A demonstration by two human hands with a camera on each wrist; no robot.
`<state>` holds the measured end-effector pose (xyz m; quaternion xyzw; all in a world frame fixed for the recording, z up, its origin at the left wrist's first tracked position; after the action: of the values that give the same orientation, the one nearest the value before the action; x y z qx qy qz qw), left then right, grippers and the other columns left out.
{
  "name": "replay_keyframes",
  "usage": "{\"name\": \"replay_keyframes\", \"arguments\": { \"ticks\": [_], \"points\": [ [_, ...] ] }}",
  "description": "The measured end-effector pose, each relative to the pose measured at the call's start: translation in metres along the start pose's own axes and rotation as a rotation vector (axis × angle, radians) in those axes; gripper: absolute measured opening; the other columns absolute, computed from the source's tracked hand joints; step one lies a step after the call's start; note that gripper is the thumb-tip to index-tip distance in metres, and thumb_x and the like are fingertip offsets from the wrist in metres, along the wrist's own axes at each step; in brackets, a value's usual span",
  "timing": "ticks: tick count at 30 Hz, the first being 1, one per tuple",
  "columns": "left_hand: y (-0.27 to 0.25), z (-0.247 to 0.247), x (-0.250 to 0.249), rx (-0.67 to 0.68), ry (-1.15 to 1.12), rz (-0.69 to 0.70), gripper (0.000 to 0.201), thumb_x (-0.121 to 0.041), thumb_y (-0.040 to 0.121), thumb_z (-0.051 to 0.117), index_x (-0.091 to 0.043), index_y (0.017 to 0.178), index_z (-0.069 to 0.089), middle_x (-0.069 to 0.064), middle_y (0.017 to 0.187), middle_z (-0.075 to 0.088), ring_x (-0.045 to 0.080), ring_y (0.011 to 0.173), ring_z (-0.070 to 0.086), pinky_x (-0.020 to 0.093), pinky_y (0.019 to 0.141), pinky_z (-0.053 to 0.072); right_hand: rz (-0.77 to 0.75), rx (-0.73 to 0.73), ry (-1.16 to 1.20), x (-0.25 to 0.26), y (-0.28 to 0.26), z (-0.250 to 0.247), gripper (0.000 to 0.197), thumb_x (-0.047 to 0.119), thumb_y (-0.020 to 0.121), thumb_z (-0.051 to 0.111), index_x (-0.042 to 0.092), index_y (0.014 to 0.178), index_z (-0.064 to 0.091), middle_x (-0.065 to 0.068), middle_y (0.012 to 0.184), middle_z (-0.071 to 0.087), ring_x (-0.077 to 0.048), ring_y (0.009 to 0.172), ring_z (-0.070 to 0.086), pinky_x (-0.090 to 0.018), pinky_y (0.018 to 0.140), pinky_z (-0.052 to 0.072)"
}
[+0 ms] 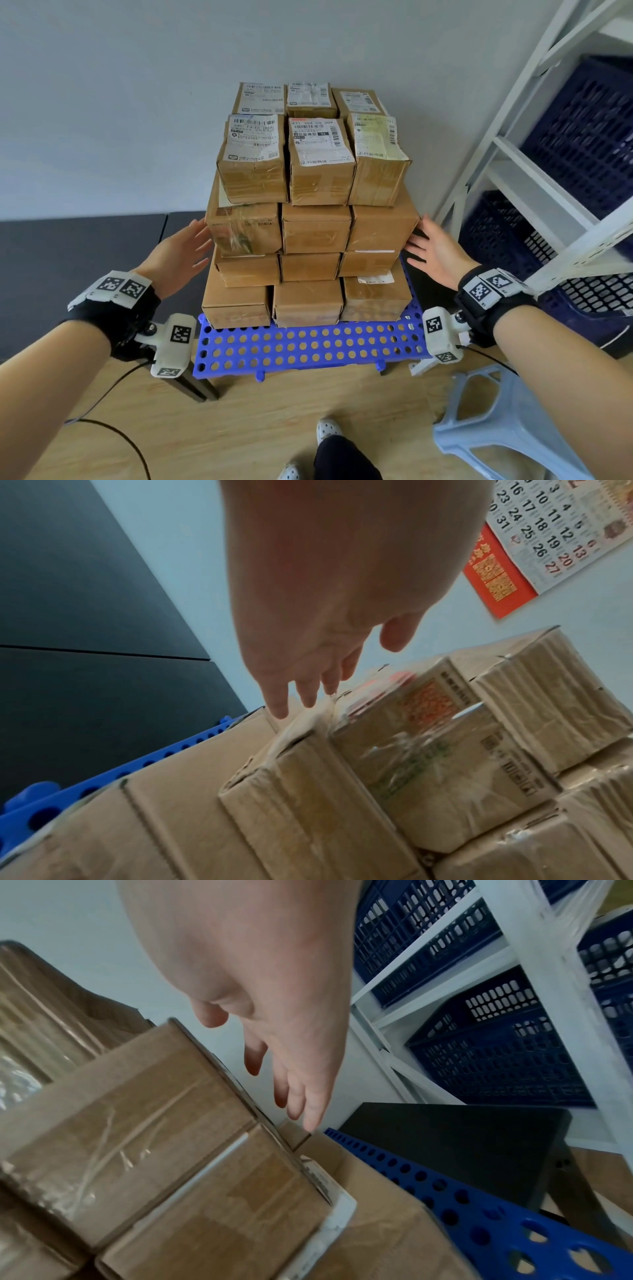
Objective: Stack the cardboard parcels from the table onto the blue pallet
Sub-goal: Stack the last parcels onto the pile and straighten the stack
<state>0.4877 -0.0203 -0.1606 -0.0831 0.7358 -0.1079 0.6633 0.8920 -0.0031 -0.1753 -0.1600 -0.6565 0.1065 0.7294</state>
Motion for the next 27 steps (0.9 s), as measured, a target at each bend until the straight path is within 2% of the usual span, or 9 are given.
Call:
{"name": "replay_keyframes", "arguments": {
  "ticks": [5, 8, 11, 14, 16, 18, 21, 24, 27],
  "points": [
    [0.004, 0.001, 0.042, 0.029, 0.074, -0.044, 0.043, -0.02, 0.102, 0.029, -0.019, 0.145, 0.029, 0.0, 0.153, 0.029, 0.018, 0.14, 0.028, 0.027, 0.102, 0.027, 0.092, -0.053, 0.004, -0.033, 0.004, -0.005, 0.052, 0.048, 0.099, 0.034, 0.028, 0.146, 0.03, -0.006, 0.149, 0.038, -0.025, 0.137, 0.036, -0.043, 0.112, 0.026],
    [0.009, 0.003, 0.063, 0.007, -0.044, -0.104, 0.042, -0.028, 0.102, 0.032, -0.023, 0.143, 0.034, -0.001, 0.15, 0.035, 0.02, 0.139, 0.031, 0.034, 0.106, 0.027, 0.11, -0.057, -0.007, -0.044, 0.01, -0.002, 0.048, 0.042, 0.101, 0.033, 0.032, 0.147, 0.026, -0.006, 0.149, 0.038, -0.025, 0.138, 0.035, -0.045, 0.115, 0.023],
    [0.016, 0.009, 0.074, 0.03, -0.196, -0.188, 0.042, -0.039, 0.101, 0.024, -0.036, 0.141, 0.037, -0.015, 0.144, 0.043, 0.01, 0.136, 0.035, 0.034, 0.111, 0.022, 0.135, -0.042, 0.014, -0.055, 0.018, 0.001, 0.043, 0.038, 0.101, 0.033, 0.033, 0.144, 0.031, -0.003, 0.143, 0.047, -0.022, 0.133, 0.041, -0.043, 0.115, 0.026],
    [0.019, 0.007, 0.076, -0.058, -0.19, -0.167, 0.041, -0.033, 0.101, 0.031, -0.026, 0.14, 0.039, -0.003, 0.145, 0.043, 0.02, 0.136, 0.037, 0.035, 0.107, 0.03, 0.156, -0.021, 0.04, -0.063, 0.024, 0.005, 0.039, 0.033, 0.102, 0.032, 0.028, 0.14, 0.037, -0.002, 0.132, 0.053, -0.021, 0.131, 0.044, -0.039, 0.114, 0.029],
    [0.016, 0.01, 0.075, -0.098, -0.164, -0.148, 0.042, -0.028, 0.101, 0.035, -0.02, 0.141, 0.037, 0.006, 0.147, 0.04, 0.026, 0.136, 0.037, 0.038, 0.105, 0.034, 0.176, 0.004, 0.079, -0.067, 0.026, 0.007, 0.037, 0.03, 0.102, 0.03, 0.025, 0.138, 0.04, -0.004, 0.134, 0.053, -0.02, 0.129, 0.045, -0.037, 0.111, 0.029],
    [0.015, 0.012, 0.077, -0.119, -0.19, -0.155, 0.042, -0.027, 0.101, 0.034, -0.019, 0.142, 0.037, 0.007, 0.148, 0.039, 0.026, 0.137, 0.036, 0.039, 0.105, 0.034, 0.184, 0.018, 0.102, -0.068, 0.028, 0.007, 0.037, 0.028, 0.102, 0.029, 0.022, 0.137, 0.041, -0.005, 0.138, 0.051, -0.019, 0.124, 0.047, -0.036, 0.109, 0.03],
    [0.015, 0.017, 0.075, -0.096, -0.233, -0.189, 0.038, -0.025, 0.102, 0.026, -0.026, 0.137, 0.039, -0.001, 0.142, 0.046, 0.02, 0.132, 0.041, 0.037, 0.111, 0.028, 0.192, 0.018, 0.107, -0.067, 0.031, 0.004, 0.039, 0.027, 0.102, 0.03, 0.021, 0.14, 0.039, -0.006, 0.139, 0.05, -0.02, 0.125, 0.048, -0.036, 0.108, 0.031],
    [0.016, 0.023, 0.078, -0.044, -0.306, -0.239, 0.037, -0.026, 0.101, 0.02, -0.036, 0.124, 0.047, -0.016, 0.119, 0.058, 0.008, 0.118, 0.047, 0.035, 0.116, 0.02, 0.2, 0.014, 0.093, -0.067, 0.031, 0.003, 0.039, 0.027, 0.101, 0.031, 0.022, 0.139, 0.04, -0.005, 0.136, 0.052, -0.021, 0.13, 0.045, -0.037, 0.107, 0.032],
    [0.015, 0.024, 0.077, -0.053, -0.303, -0.227, 0.04, -0.025, 0.102, 0.02, -0.031, 0.135, 0.041, -0.011, 0.129, 0.053, 0.011, 0.121, 0.044, 0.034, 0.116, 0.021, 0.198, -0.005, 0.077, -0.067, 0.031, 0.001, 0.037, 0.026, 0.101, 0.032, 0.022, 0.136, 0.043, -0.004, 0.133, 0.054, -0.021, 0.129, 0.046, -0.037, 0.106, 0.033]
  ]
}}
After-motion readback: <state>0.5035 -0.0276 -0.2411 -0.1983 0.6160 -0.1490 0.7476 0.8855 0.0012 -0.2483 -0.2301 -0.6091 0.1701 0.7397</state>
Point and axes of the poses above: each hand's wrist, its own y-axis towards the middle knuckle, its own z-axis out of the palm, x = y × z, the point moved 8 cm from there along y, towards the middle knuckle
